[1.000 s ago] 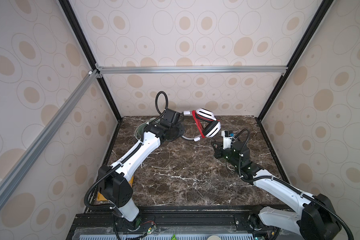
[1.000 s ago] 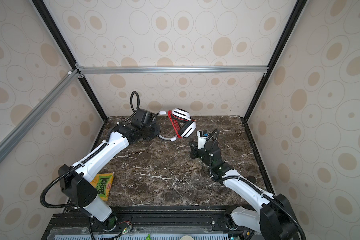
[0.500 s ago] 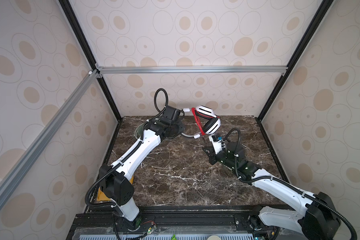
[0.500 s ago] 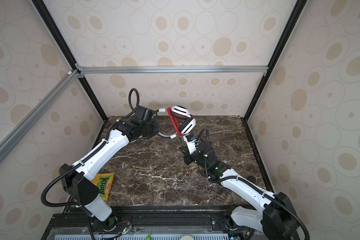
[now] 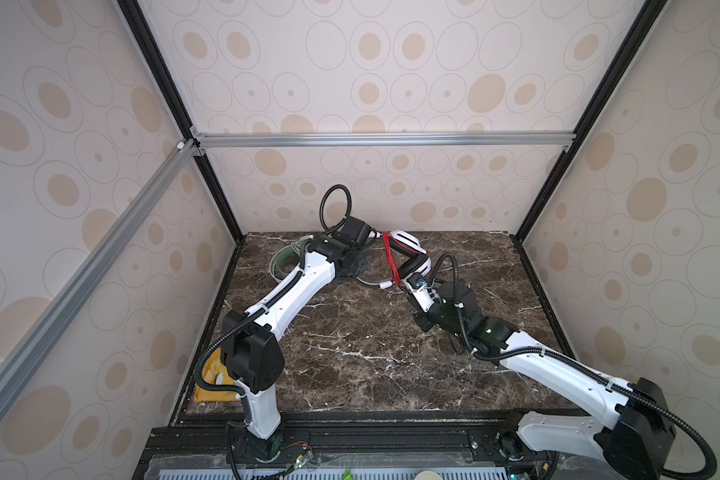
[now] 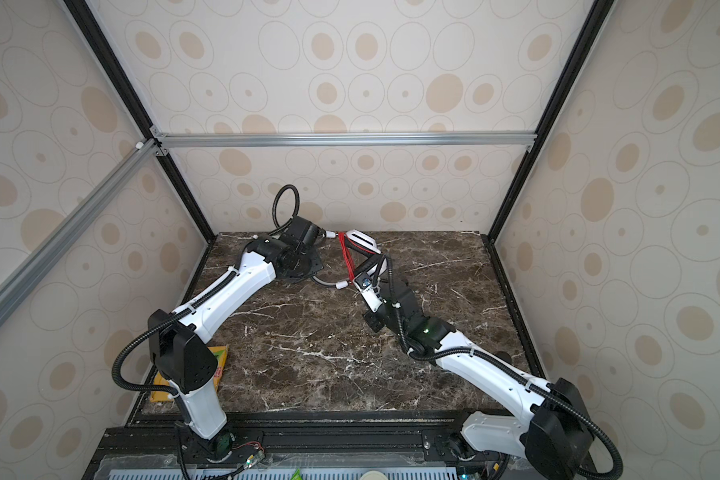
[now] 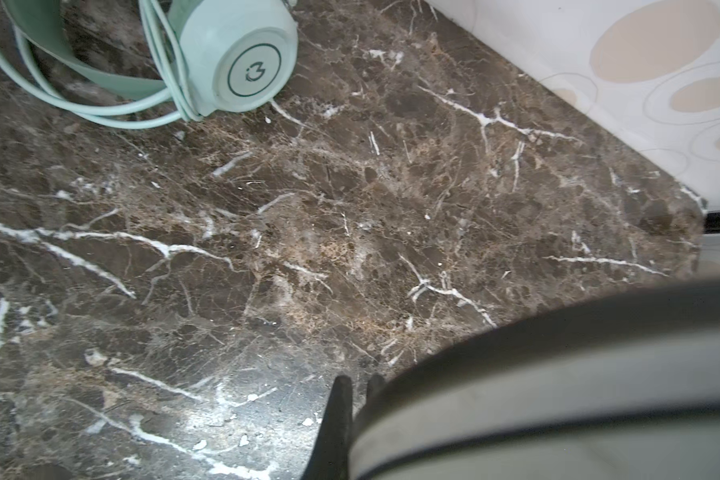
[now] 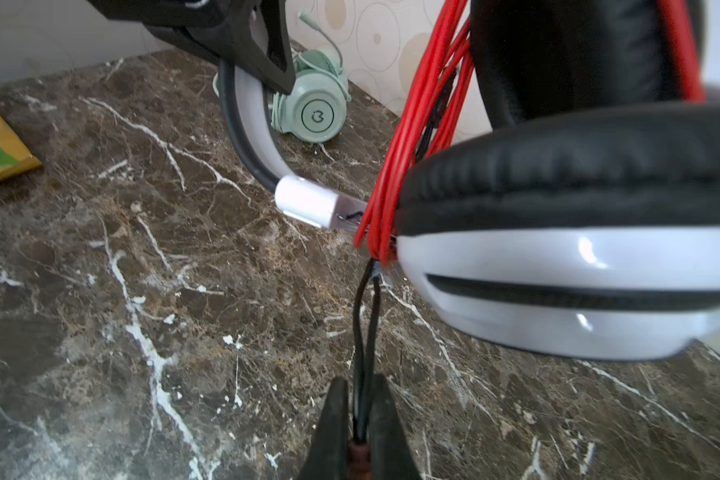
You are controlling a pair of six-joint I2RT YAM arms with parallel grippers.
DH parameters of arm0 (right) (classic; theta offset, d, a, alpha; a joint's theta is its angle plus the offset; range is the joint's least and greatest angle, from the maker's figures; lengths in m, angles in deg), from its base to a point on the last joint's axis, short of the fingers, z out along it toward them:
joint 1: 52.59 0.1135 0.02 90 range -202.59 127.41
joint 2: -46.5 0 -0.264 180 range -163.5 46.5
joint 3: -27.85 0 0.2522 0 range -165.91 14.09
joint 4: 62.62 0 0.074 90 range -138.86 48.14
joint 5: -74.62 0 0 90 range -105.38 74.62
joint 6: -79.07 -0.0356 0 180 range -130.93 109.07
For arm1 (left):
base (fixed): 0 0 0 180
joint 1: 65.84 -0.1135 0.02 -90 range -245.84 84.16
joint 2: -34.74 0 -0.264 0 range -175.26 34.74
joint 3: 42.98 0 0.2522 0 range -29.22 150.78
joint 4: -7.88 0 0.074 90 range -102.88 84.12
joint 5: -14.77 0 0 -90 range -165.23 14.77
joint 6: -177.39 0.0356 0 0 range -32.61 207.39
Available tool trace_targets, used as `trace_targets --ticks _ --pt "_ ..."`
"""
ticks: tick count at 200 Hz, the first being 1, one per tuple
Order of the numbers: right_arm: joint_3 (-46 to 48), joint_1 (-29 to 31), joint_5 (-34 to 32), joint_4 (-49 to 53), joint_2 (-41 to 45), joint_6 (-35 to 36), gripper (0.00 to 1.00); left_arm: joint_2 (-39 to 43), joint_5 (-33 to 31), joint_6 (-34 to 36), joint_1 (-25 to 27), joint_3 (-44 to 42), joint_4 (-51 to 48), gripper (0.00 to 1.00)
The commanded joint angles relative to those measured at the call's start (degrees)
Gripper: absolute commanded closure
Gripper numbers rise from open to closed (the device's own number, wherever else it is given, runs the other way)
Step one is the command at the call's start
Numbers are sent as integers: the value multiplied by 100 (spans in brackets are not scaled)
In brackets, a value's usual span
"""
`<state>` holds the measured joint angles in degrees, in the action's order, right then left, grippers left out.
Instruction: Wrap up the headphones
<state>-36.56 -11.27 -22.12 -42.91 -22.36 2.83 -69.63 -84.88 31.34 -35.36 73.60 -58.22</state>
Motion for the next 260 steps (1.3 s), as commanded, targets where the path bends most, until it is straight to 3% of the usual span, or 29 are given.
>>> trace_targets --ticks 1,46,121,154,193,260 --pt "-212 71 168 742 -91 753 100 -127 -738 92 -68 261 20 100" --pt "-1019 68 185 1635 -1204 760 100 -843 -663 187 6 230 -146 100" --pt "-1896 -112 -22 1627 -2916 335 100 -1934 -400 401 9 444 65 100" --pt "-2010 -377 71 1518 -3183 276 100 -2362 -179 585 -10 616 350 90" --pt "-2030 -642 -75 1299 -3320 310 100 -2983 76 647 -127 1234 358 91" --pt "-2212 -979 -158 1177 -3555 312 99 -3835 490 866 -230 2455 360 83"
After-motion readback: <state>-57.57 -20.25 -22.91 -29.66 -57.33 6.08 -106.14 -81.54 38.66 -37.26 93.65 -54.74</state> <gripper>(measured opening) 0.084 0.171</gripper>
